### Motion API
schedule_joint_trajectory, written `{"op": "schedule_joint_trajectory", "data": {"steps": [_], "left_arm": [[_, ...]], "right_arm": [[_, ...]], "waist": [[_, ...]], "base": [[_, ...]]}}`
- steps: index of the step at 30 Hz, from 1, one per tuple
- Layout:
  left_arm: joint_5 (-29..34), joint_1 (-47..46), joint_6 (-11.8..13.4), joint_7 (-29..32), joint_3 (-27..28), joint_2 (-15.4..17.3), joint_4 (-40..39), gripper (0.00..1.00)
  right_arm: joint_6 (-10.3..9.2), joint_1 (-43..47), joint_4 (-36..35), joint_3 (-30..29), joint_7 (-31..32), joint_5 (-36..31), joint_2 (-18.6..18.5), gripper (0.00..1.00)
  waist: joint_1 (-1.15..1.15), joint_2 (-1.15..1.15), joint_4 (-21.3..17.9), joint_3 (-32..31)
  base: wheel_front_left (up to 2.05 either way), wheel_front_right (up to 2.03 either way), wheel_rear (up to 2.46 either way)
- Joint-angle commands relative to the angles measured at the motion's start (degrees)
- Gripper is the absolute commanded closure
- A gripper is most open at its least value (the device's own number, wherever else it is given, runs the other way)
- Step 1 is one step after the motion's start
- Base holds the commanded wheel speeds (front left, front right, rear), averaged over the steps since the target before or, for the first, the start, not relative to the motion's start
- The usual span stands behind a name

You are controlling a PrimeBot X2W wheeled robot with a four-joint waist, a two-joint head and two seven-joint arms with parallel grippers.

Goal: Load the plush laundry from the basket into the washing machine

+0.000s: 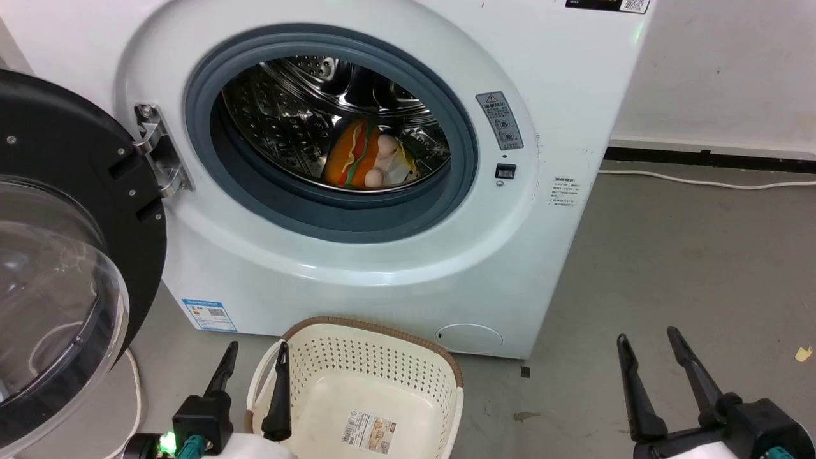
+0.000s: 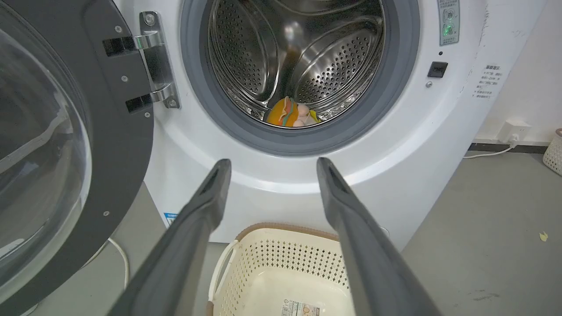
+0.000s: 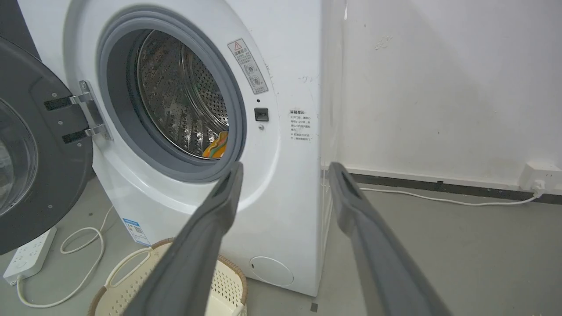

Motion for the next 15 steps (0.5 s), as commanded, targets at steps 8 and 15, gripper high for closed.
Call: {"op": "schedule_joint_trajectory", "data": {"steps": [8, 15], "left_arm": [[0.0, 0.0, -0.9, 0.1, -0.2, -0.3, 0.3, 1.00], [0.6, 0.0, -1.1, 0.8, 0.2, -0.6, -0.2, 1.00]], "right_arm": [[0.00, 0.0, 0.0, 0.0, 0.0, -0.5, 0.0, 1.00], [0.00, -0.3, 0.0, -0.1, 0.7, -0.7, 0.0, 1.00]], "waist": [[0.00, 0.00, 0.0, 0.0], [0.00, 0.00, 0.0, 0.0]], "base": [[0.00, 0.00, 0.00], [0.00, 0.00, 0.00]]}}
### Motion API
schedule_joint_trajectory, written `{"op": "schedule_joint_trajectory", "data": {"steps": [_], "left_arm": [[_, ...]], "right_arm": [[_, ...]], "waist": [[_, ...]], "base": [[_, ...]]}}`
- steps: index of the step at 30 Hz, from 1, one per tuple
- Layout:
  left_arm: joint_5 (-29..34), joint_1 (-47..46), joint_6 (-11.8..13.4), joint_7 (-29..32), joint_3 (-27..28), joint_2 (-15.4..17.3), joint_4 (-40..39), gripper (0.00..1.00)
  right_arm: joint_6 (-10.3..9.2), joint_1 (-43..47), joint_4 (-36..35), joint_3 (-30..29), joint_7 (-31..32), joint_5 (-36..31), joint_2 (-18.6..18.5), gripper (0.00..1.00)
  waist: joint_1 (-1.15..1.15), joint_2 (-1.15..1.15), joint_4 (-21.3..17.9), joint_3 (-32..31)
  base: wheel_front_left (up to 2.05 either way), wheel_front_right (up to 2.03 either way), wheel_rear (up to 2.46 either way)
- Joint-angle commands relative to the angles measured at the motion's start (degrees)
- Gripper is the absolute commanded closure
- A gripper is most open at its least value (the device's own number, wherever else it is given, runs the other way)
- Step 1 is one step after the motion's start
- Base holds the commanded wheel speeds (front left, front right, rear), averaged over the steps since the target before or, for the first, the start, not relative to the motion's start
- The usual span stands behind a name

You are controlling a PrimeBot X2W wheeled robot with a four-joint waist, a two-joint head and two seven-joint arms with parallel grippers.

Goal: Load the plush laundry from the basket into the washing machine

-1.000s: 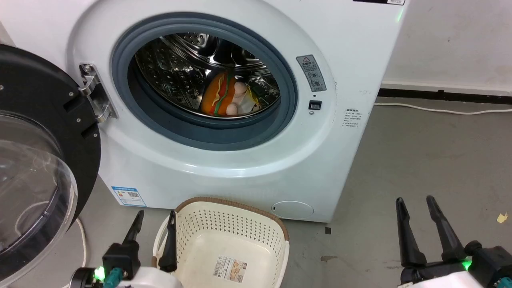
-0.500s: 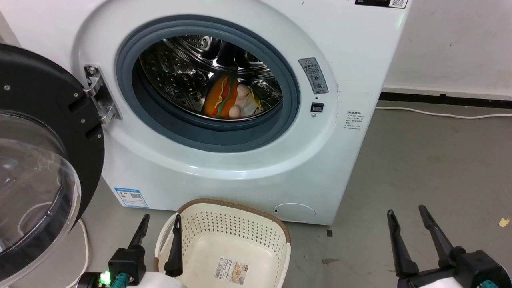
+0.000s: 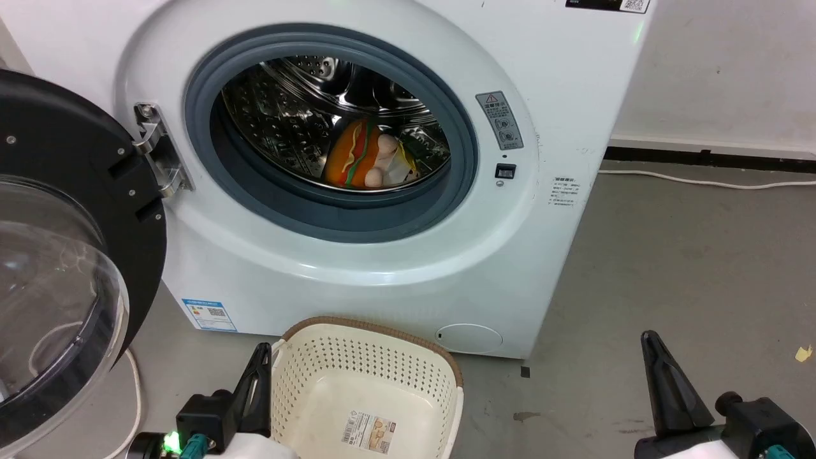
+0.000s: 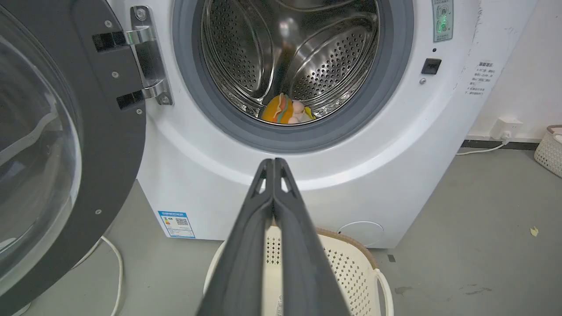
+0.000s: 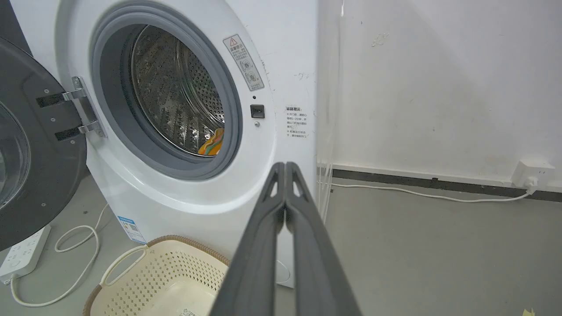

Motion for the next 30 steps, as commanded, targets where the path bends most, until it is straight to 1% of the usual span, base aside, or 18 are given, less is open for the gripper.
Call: {"op": "schedule_joint_trajectory", "data": {"steps": [1, 30], "left_arm": [[0.6, 0.0, -0.3, 0.3, 0.4, -0.3, -0.4, 1.00], [3.3, 0.0, -1.3, 3.7, 2.7, -1.7, -2.9, 1.00]], "right_arm": [[0.00, -0.3, 0.0, 0.0, 0.3, -0.3, 0.0, 1.00], [-0.01, -1.6, -0.1, -0.1, 3.7, -1.7, 0.0, 1.00]], "waist": [[0.00, 0.00, 0.0, 0.0], [0.00, 0.00, 0.0, -0.2]], "base": [[0.00, 0.00, 0.00], [0.00, 0.00, 0.00]]}}
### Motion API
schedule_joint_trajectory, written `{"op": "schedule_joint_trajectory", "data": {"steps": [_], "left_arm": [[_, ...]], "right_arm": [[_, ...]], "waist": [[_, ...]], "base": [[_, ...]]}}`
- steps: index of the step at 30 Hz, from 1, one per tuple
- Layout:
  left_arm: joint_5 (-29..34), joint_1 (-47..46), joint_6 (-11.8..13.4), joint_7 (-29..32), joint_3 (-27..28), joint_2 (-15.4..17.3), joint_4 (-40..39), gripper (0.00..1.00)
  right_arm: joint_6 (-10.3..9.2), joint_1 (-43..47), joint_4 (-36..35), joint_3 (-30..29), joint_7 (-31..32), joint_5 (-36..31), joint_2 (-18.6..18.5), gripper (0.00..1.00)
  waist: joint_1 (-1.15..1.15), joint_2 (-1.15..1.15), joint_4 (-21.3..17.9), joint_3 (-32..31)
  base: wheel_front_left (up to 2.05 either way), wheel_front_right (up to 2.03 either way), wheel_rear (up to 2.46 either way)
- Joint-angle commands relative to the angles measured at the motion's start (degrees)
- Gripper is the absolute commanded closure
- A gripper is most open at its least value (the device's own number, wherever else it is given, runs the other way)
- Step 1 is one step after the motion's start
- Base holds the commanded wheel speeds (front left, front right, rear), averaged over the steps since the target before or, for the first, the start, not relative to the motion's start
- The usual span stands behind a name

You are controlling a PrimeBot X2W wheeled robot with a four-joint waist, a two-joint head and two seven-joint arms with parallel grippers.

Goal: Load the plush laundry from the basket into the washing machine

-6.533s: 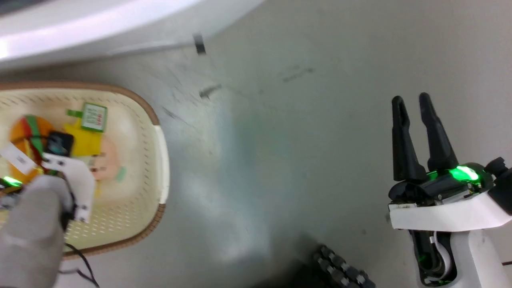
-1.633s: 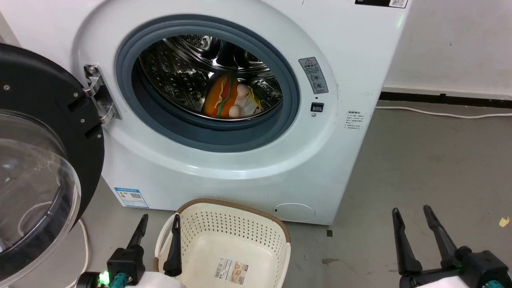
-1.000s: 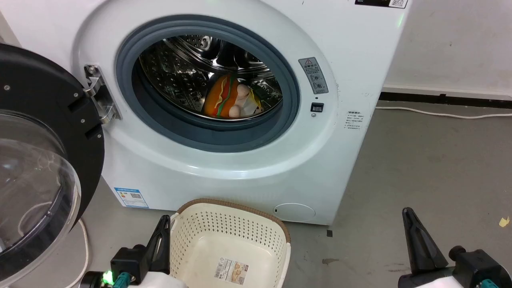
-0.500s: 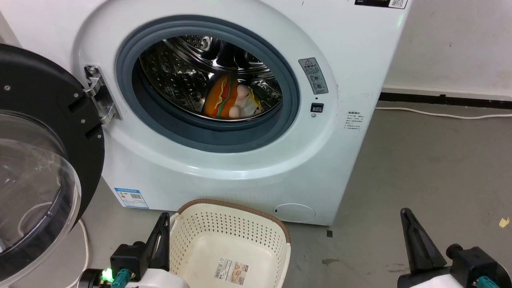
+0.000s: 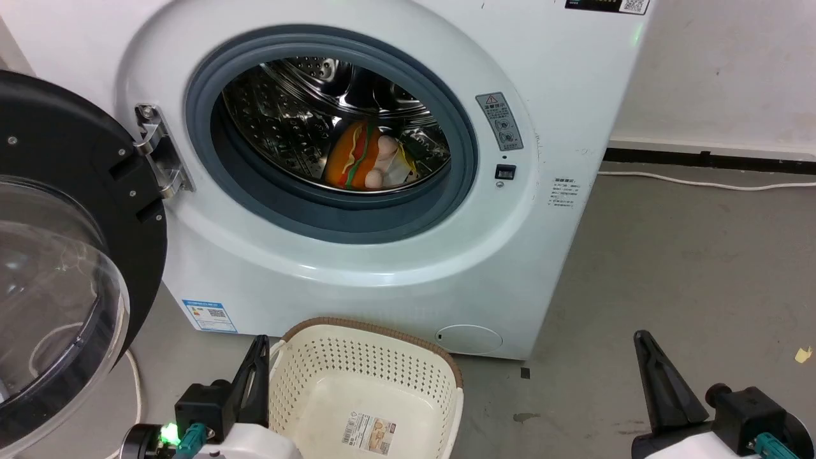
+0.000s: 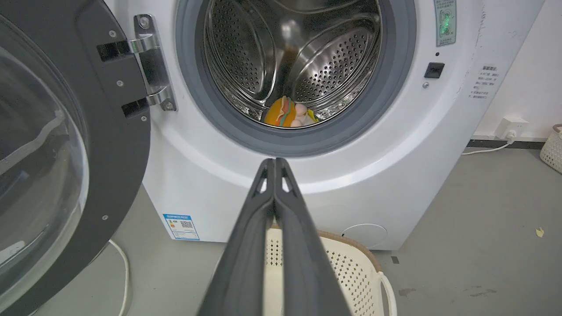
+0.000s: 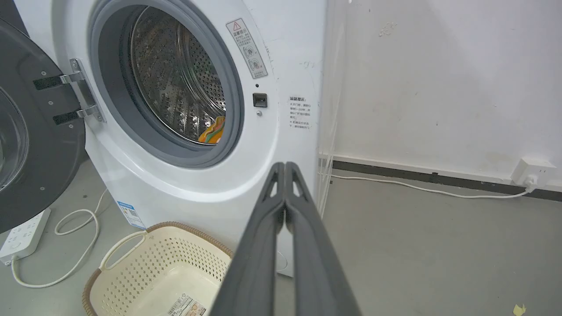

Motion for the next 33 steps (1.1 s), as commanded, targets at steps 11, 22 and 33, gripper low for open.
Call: {"op": "schedule_joint_trajectory", "data": {"steps": [11, 22, 33], "left_arm": [[1.6, 0.0, -0.5, 1.3, 1.2, -0.9, -1.3, 1.00], [2.8, 0.0, -1.0, 2.9, 2.2, -1.5, -2.4, 1.00], [3.9, 0.0, -1.4, 4.2, 3.1, -2.1, -3.4, 1.00]], "right_arm": [[-0.02, -1.3, -0.1, -0.1, 1.3, -0.7, 0.0, 1.00], [-0.02, -1.8, -0.1, -0.1, 2.9, -1.4, 0.0, 1.00], [-0.02, -2.3, -0.2, -0.2, 4.2, -1.9, 0.0, 1.00]], "waist": [[0.00, 0.00, 0.0, -0.1], [0.00, 0.00, 0.0, -0.1], [0.00, 0.00, 0.0, -0.2]], "base": [[0.00, 0.00, 0.00], [0.00, 0.00, 0.00], [0.00, 0.00, 0.00]]}}
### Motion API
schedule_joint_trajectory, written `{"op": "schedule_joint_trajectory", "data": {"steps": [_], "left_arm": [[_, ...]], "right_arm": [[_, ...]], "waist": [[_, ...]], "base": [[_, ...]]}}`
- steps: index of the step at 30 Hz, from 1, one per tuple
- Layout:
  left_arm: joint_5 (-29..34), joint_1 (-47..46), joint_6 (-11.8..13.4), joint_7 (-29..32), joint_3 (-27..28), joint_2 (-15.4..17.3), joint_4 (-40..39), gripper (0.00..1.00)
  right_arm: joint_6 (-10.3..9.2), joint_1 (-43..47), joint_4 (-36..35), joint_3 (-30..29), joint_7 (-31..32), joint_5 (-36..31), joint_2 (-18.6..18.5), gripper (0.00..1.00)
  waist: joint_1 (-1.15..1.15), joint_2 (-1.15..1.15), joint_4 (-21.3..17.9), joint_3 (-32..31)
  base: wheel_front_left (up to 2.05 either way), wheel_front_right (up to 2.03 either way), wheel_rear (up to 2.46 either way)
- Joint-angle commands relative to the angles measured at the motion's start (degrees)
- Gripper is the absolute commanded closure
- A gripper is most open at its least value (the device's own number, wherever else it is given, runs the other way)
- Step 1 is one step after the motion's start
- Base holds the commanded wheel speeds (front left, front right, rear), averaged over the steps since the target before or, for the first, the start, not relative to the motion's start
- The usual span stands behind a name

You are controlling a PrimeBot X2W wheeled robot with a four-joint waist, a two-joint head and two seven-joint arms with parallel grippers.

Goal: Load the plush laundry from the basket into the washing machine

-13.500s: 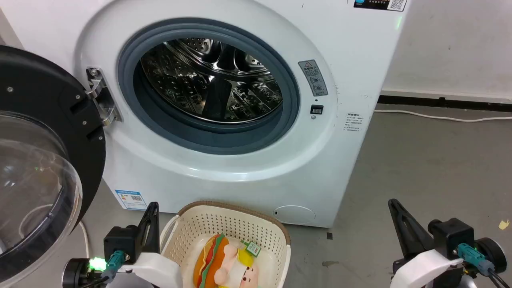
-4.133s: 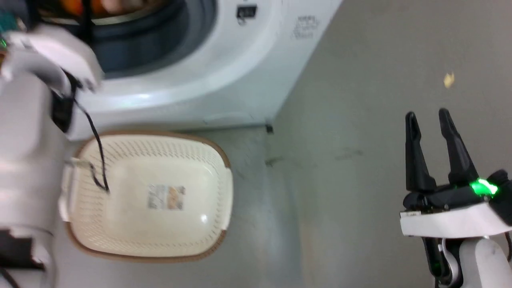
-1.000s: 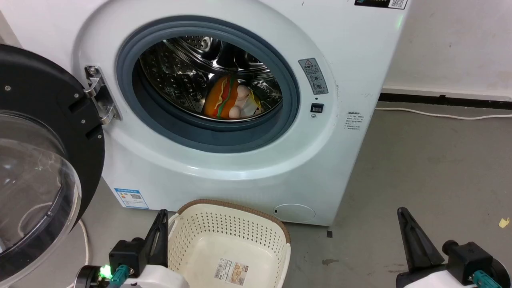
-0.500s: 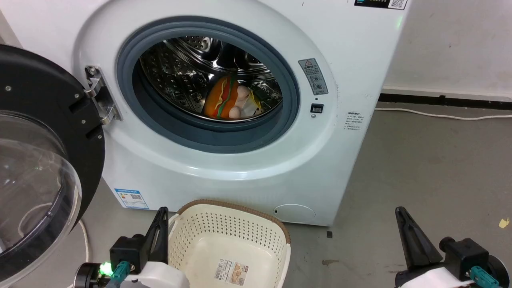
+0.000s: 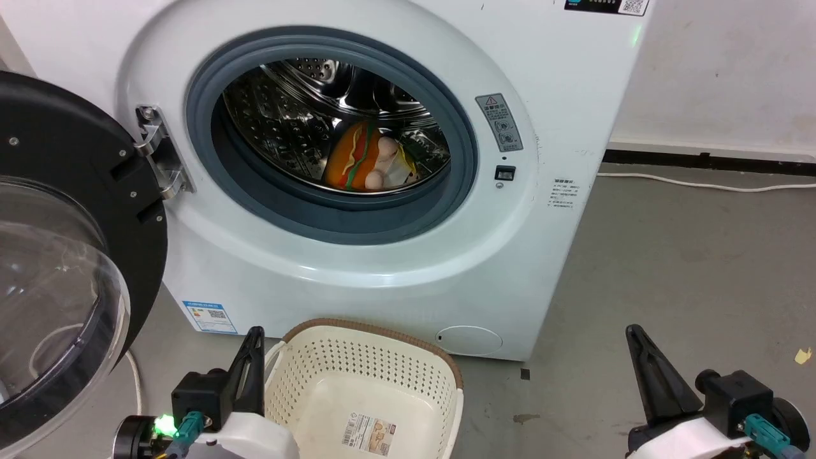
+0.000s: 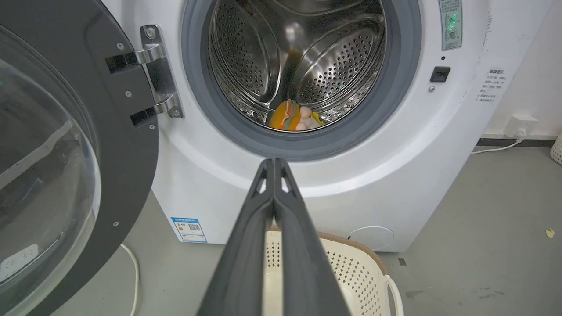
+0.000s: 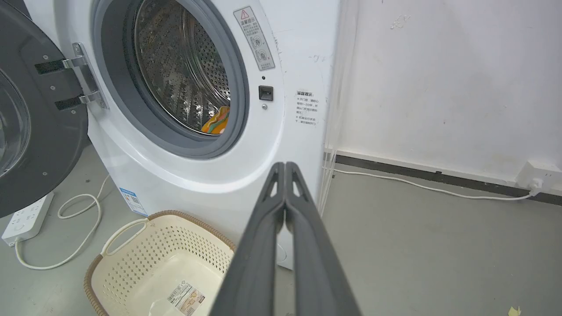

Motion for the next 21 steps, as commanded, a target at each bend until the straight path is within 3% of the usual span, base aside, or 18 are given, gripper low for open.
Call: {"op": "schedule_joint_trajectory", "data": {"steps": [1, 21], "left_arm": [[0.7, 0.0, -0.4, 0.4, 0.5, -0.5, -0.7, 1.00], [2.6, 0.0, -1.1, 2.8, 2.1, -1.5, -2.4, 1.00]], "right_arm": [[-0.02, -0.8, -0.1, -0.1, 0.5, -0.6, 0.0, 1.00], [-0.03, -1.7, -0.2, -0.2, 2.8, -1.5, 0.0, 1.00]], "waist": [[0.00, 0.00, 0.0, 0.0], [0.00, 0.00, 0.0, -0.1]], "base": [[0.00, 0.00, 0.00], [0.00, 0.00, 0.00]]}}
